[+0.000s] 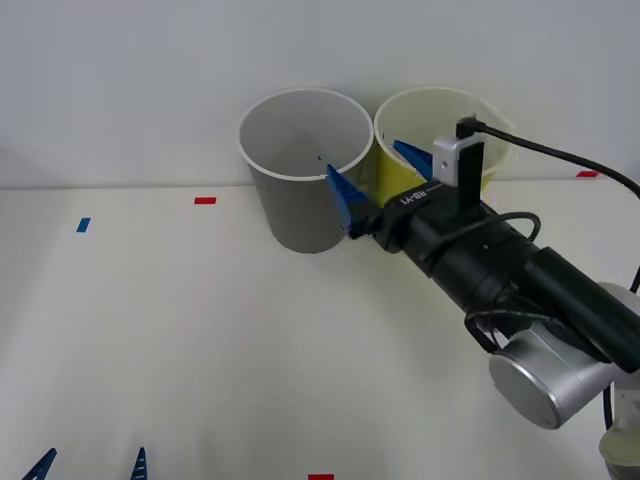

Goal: Put cans in the gray bin and PET bottles in the light green bin.

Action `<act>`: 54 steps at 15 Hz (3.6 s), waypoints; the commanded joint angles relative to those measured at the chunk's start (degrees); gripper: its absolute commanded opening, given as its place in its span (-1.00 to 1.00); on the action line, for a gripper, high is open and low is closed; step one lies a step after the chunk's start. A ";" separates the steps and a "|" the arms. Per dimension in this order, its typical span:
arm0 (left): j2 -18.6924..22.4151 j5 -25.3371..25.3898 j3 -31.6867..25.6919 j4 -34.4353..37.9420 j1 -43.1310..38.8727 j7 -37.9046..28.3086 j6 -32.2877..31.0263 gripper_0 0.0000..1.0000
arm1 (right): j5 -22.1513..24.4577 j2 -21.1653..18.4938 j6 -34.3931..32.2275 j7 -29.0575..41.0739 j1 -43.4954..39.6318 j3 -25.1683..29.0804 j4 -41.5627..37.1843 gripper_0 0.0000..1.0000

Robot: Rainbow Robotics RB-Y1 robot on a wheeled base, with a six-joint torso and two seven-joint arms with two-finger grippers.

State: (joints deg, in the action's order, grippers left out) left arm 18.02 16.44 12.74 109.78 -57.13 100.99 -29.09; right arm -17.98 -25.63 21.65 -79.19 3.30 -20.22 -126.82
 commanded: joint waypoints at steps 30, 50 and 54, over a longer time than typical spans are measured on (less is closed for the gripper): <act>0.00 0.00 0.00 0.00 0.00 0.00 0.00 1.00 | 9.89 10.07 -46.87 -5.27 -41.27 7.83 22.84 0.89; 0.00 0.00 0.00 0.00 0.00 0.00 0.00 1.00 | 10.16 2.16 -58.56 -13.79 -51.82 4.93 27.59 0.89; 0.00 0.00 0.00 0.00 0.00 0.00 0.00 1.00 | 10.24 2.16 -58.56 -13.79 -51.82 4.84 27.59 0.89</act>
State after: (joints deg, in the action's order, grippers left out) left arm 18.02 16.44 12.74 109.77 -57.13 100.98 -29.09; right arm -7.75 -23.46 -36.92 -93.00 -48.51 -15.37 -99.24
